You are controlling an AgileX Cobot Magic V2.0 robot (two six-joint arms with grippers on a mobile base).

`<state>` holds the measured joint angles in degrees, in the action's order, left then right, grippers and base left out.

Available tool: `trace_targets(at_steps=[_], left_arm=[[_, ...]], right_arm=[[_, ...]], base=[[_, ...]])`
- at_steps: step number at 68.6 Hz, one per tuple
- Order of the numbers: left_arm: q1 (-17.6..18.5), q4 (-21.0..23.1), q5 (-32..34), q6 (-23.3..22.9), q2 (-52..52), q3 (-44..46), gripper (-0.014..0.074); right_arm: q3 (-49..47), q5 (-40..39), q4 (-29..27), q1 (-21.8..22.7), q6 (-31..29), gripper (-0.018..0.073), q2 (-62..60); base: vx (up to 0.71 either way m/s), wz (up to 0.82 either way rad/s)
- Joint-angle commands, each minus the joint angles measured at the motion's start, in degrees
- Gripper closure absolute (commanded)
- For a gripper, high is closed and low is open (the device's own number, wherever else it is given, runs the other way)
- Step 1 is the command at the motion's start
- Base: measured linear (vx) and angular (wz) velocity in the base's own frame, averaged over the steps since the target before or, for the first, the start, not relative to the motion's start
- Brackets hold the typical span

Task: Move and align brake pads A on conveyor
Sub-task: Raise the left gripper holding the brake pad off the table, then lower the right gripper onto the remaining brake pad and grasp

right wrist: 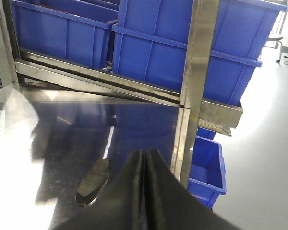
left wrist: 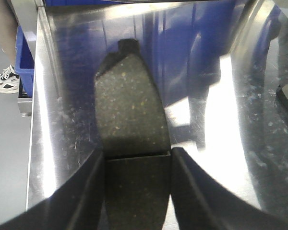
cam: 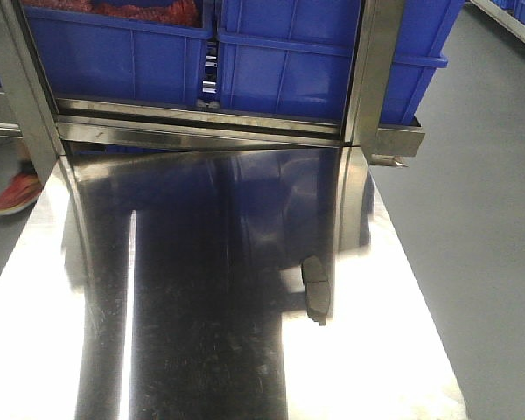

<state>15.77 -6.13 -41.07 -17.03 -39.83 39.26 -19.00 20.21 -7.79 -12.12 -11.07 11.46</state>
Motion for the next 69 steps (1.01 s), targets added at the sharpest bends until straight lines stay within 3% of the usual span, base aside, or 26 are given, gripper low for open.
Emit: trace_targets(at_steps=[1,12,19,27,36,45,56,69], left_arm=[[0.42,-0.46,4.36,-0.01,0.15,1.56,0.0503],[0.42,-0.46,4.36,-0.01,0.15,1.56,0.0503],[0.42,-0.46,4.36,-0.01,0.15,1.56,0.0503],[0.42,-0.46,4.36,-0.01,0.15,1.56,0.0503],[0.42,-0.46,4.36,-0.01,0.15,1.56,0.0503],[0.42,-0.46,4.36,-0.01,0.15,1.56,0.0503],[0.42,-0.46,4.36,-0.01,0.15,1.56,0.0503],[0.42,-0.46,4.36,-0.01,0.15,1.56,0.0503]], right_arm=[[-1.47,-4.55,-0.12,0.15,-0.41,0.0565,0.58],[-1.47,-4.67,-0.14,0.15,-0.41,0.0545,0.58],[-1.47,-4.79,-0.14,0.15,-0.41,0.0459,0.58],[-1.47,-4.79,-0.14,0.15,-0.41,0.027,0.58],[-1.47,-4.11,-0.14,0.15,-0.41,-0.0009,0.58],[-1.47,-4.38,-0.78,0.15,-0.41,-0.0164,0.58],[-1.69,-7.51,-4.02,0.15,0.94,-0.0162,2.04],[-7.23,-5.77,-3.9,0.15,6.96,-0.0148,17.98]], base=[[0.0,0.0],[0.0,0.0],[0.0,0.0],[0.0,0.0],[0.0,0.0],[0.0,0.0],[0.0,0.0],[0.0,0.0]])
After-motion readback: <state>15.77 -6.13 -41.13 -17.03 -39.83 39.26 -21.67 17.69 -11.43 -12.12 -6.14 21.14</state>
